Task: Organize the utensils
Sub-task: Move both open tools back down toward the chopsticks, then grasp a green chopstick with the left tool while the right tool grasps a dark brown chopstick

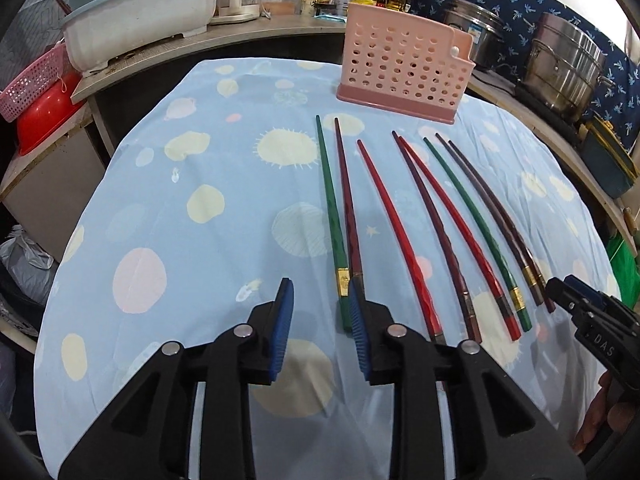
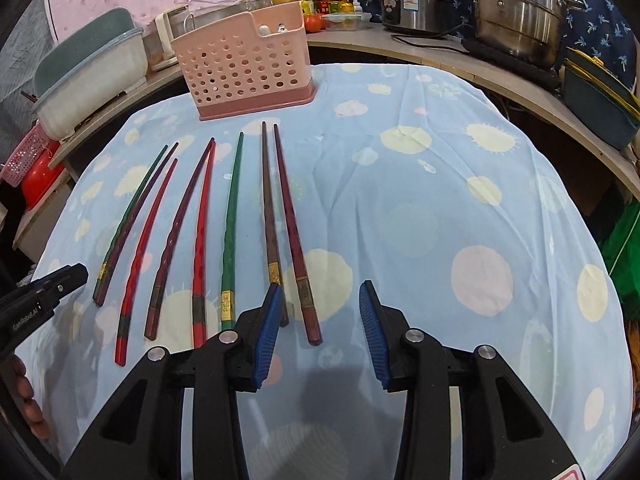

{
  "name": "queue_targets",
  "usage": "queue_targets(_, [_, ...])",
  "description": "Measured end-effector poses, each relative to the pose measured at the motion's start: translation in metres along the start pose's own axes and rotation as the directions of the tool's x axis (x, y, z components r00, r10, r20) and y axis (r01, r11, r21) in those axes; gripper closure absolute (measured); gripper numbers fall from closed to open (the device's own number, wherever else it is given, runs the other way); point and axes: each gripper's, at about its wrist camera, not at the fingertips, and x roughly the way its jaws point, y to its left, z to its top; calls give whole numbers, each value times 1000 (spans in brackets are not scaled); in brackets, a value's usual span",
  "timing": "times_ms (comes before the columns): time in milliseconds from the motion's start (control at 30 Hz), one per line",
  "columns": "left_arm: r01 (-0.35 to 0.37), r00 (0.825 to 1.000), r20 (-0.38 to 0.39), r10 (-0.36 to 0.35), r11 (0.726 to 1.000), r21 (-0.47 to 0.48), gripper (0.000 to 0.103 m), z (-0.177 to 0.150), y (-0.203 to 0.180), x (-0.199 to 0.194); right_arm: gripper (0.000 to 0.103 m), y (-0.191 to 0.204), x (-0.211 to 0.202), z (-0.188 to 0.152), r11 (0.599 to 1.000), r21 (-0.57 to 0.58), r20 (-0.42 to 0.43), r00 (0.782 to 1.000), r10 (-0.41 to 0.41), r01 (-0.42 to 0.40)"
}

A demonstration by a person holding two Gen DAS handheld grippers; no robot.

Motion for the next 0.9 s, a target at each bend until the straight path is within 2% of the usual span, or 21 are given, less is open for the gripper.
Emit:
queue_targets(233, [-10,1000,-23,10,1000,-14,77,-3,4,14,75,2,11,5,1000,7,-7,1000,10,-10])
queue_targets(467, [33,999,6,-33,999,-21,76,4,0,8,77,2,13,7,1000,12,-7,1000,21,-21])
queue_targets(900, [6,1000,-19,-6,1000,7,75,3,-4,20,81,-3,14,4,999,25,-21,999,32,-31])
